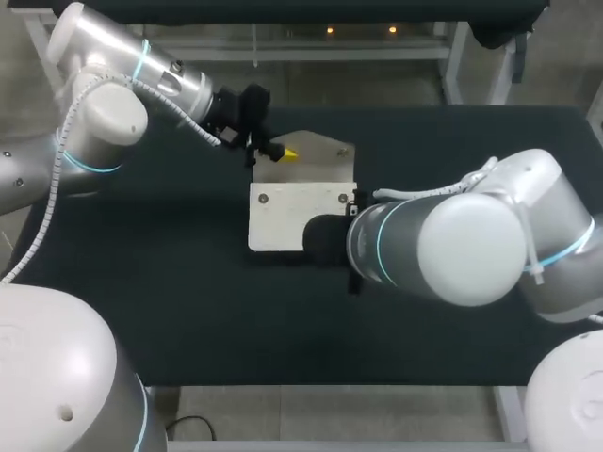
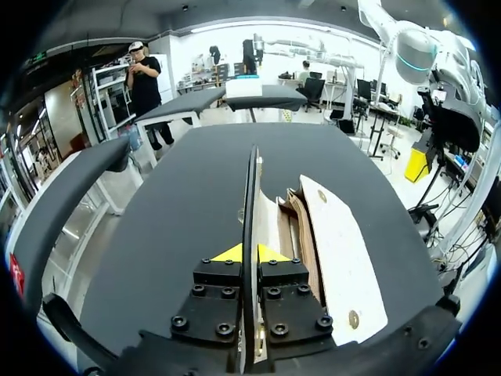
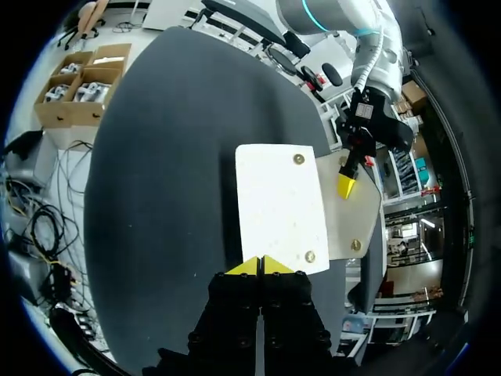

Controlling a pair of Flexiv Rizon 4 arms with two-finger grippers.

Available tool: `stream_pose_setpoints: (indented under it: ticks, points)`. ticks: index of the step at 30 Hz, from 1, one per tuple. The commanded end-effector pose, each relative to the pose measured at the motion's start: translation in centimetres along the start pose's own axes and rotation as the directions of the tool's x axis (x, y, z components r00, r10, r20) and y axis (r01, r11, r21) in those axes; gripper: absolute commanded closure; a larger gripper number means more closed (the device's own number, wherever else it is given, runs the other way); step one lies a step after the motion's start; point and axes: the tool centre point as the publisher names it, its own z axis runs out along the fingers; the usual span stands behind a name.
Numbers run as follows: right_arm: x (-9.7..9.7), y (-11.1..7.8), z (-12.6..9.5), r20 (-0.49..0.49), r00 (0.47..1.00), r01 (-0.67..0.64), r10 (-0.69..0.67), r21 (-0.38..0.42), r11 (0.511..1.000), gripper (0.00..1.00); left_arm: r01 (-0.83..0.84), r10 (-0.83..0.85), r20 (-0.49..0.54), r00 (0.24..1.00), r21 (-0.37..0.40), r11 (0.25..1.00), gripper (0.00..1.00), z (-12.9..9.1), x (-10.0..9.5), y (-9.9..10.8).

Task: Pick up the bag, open it, inspect its contents, close it, and place it on the opposite side

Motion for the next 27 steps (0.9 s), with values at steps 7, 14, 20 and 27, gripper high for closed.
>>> stream_pose_setpoints:
  ticks: [7,14,20,27]
  points:
    - [0.1,0.5,1.5,-0.004,1.0,0.004,-0.004,0.001,1.0,1.0,-0.126,0.125,0.113,0.986,0.004,0.992,1.0,0.2,-1.6,0.9]
    - [0.1,0.7,2.6,-0.033,0.999,0.004,-0.004,0.0,1.0,1.0,-0.167,0.167,0.121,0.979,-0.008,0.986,1.0,1.0,0.3,1.4]
    - [0.1,0.7,3.2,-0.048,0.999,0.006,-0.006,0.0,1.0,1.0,-0.165,0.163,0.117,0.98,0.007,0.986,1.0,1.6,1.8,2.4]
    - [0.3,0.8,4.3,-0.068,0.998,0.005,-0.005,-0.001,1.0,1.0,-0.165,0.167,0.176,0.97,-0.026,0.986,1.0,1.6,0.5,3.3]
